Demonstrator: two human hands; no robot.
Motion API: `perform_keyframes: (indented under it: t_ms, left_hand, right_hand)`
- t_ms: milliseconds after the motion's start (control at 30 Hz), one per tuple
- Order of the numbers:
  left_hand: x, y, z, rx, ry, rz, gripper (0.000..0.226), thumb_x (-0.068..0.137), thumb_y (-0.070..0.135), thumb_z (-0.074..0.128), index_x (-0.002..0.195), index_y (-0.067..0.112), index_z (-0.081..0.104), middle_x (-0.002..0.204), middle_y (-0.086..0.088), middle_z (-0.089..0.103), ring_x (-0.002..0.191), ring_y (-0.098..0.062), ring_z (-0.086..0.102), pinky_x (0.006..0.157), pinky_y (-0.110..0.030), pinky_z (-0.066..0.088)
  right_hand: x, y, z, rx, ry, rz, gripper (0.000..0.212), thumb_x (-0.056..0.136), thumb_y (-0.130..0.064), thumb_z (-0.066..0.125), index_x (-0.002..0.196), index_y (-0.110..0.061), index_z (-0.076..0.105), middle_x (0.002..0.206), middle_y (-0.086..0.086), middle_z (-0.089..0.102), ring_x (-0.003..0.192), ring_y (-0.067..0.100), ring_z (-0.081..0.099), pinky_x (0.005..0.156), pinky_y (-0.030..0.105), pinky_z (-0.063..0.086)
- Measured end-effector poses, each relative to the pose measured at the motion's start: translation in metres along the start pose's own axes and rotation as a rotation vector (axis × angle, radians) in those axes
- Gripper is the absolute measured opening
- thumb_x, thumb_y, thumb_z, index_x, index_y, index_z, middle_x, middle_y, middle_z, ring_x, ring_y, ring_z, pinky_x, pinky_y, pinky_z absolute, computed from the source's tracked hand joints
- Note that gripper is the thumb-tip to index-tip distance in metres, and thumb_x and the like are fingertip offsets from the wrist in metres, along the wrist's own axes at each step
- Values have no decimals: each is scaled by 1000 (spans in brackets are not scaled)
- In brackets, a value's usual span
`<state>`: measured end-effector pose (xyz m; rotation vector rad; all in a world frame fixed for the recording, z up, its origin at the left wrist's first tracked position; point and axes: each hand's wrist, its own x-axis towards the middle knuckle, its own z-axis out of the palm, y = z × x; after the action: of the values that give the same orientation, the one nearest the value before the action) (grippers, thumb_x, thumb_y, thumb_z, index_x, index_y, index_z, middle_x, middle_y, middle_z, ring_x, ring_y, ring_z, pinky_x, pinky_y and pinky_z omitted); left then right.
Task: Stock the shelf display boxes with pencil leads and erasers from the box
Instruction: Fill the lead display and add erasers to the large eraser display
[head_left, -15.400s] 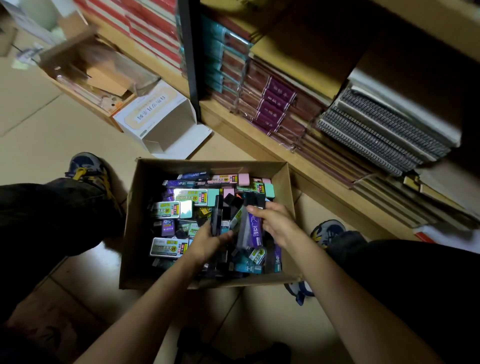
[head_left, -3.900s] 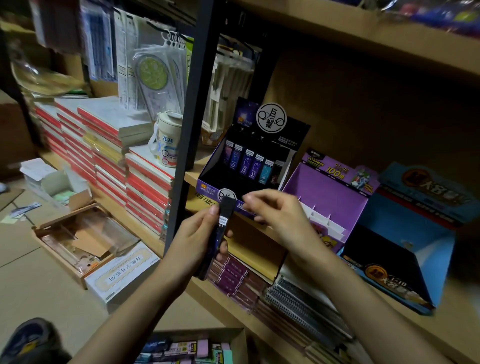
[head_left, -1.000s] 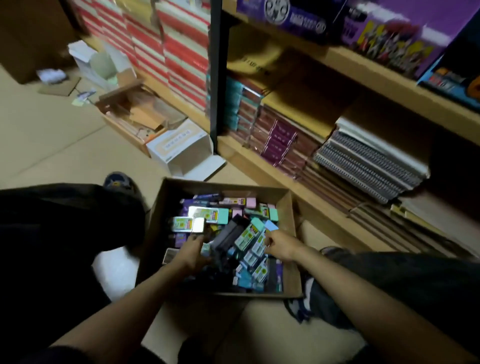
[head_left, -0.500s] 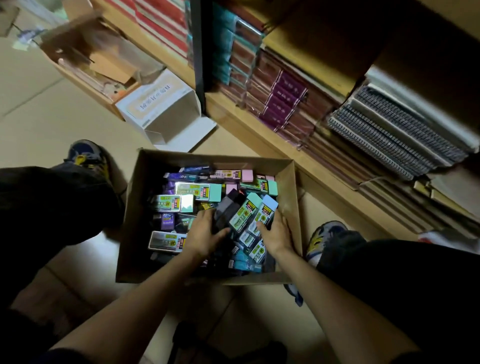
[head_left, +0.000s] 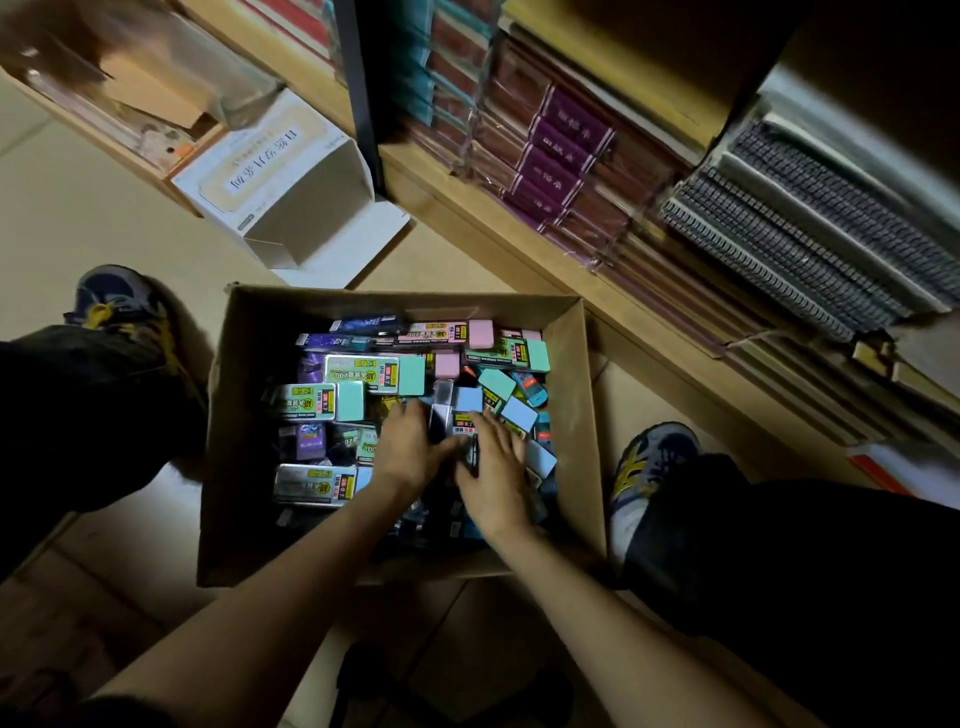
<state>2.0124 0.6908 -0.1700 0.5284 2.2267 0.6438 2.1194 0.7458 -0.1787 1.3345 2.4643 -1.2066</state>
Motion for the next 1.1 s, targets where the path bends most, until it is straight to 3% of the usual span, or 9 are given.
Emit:
perform_keyframes:
  t_ms: [100,200,300,533,667,800,933,1033,1100]
  left_hand:
    - [0,3,6,74,33,-9,58,76,36,77,113,2,47,119,-18,48,107,-31,47,90,-40,44]
    - [-1,3,11,113,53,-1,62,74,33,78,116,3,44,122,-18,46,111,-31,45,93,-40,43]
    - [0,3,11,106,62,-8,59,74,32,78,114,3,45,122,-18,46,111,-31,44,94,-40,42]
    - [1,-3,6,43,42,-19,52,77,26,77,114,2,48,120,-19,49,108,-33,49,91,-42,43]
    - [-1,-4,1,67,-1,-61,56,76,27,78,116,0,47,122,-21,48,109,-34,50,92,-42,43]
    - [3,0,-6,81,-117,-149,57,74,27,80,114,-1,50,122,-21,50,107,-33,54,95,-41,47]
    - [6,2,-16,16,-230,-147,38,77,22,77,100,1,57,109,-19,64,94,-28,60,77,-32,47]
    - [4,-5,-23,-100,-280,-137,36,80,16,74,104,4,50,107,-18,63,96,-31,60,81,-38,50]
    - [3,-10,-25,-206,-319,-144,42,83,11,70,115,2,45,113,-17,61,102,-30,59,88,-42,50]
  right_hand:
    - [-4,-2,-5,279,162,132,47,90,-6,56,135,-15,44,142,4,41,133,22,37,109,39,35]
    - [-3,10,-18,190,311,257,42,89,-5,57,129,-8,48,135,10,45,128,27,42,105,35,38]
    - [-4,25,-23,30,211,320,49,90,-18,60,134,-6,42,140,10,41,132,25,37,108,33,34]
    - [3,35,-26,-313,-30,240,83,83,-44,65,145,-9,22,149,7,26,136,24,24,110,31,26]
    - [16,33,-35,-316,-121,247,78,78,-40,72,135,-5,33,137,12,34,127,27,37,105,33,34]
    - [24,32,-46,-313,-226,229,77,80,-32,73,139,-5,31,141,12,30,130,28,35,108,33,31]
    - [30,31,-58,-376,-334,180,67,81,-25,73,136,-5,40,138,14,38,128,29,40,108,34,35]
    - [36,27,-67,-424,-423,127,55,81,-24,73,127,-7,49,126,17,55,113,31,54,94,35,46]
    - [38,25,-71,-405,-488,92,53,81,-23,74,127,-11,51,128,14,56,114,30,54,94,34,46]
